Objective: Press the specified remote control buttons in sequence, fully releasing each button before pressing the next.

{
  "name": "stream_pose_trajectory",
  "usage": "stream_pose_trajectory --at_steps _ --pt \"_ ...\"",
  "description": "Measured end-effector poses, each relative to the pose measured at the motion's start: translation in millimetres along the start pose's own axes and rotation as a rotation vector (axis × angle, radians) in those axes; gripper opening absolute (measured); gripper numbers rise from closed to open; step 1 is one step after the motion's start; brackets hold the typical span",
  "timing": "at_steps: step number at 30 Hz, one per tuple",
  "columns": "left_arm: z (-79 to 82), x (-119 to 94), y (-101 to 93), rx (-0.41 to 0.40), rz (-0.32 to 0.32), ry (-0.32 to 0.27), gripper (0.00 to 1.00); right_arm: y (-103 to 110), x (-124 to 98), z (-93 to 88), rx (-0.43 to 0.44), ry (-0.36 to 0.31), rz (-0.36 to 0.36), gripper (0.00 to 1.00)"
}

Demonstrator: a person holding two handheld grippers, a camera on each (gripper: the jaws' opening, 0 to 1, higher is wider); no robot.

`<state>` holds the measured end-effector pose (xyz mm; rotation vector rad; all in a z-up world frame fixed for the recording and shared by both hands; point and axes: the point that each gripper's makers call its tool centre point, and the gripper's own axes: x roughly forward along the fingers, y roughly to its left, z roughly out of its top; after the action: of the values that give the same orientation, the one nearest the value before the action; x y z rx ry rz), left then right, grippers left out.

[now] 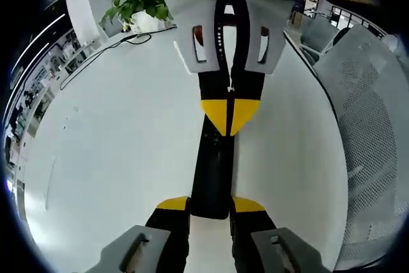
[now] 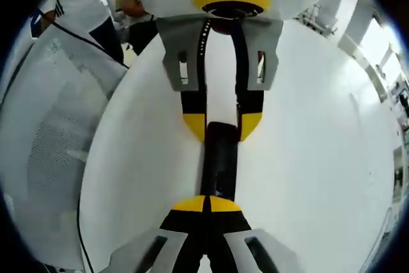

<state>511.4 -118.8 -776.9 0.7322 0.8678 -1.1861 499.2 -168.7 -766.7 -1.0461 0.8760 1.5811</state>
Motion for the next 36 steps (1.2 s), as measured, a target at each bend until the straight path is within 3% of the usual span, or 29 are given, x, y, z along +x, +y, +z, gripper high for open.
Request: stream_pose_trajectory --at_steps 8,18,36 --pt "0.4 0.1 0.3 0.000 0.002 -0.003 0.23 0.3 0.3 -0.2 -0.008 0.020 0.001 0.00" --pt "0.4 0.5 1.1 0.005 0.005 0.000 0.23 -0.3 -1.2 -1.2 0.041 -0.023 0.002 0.00" --pt "-0.3 0.0 0.2 0.013 0.006 0.004 0.23 2.8 -6.1 3.3 0.014 -0.016 -0.013 0.00"
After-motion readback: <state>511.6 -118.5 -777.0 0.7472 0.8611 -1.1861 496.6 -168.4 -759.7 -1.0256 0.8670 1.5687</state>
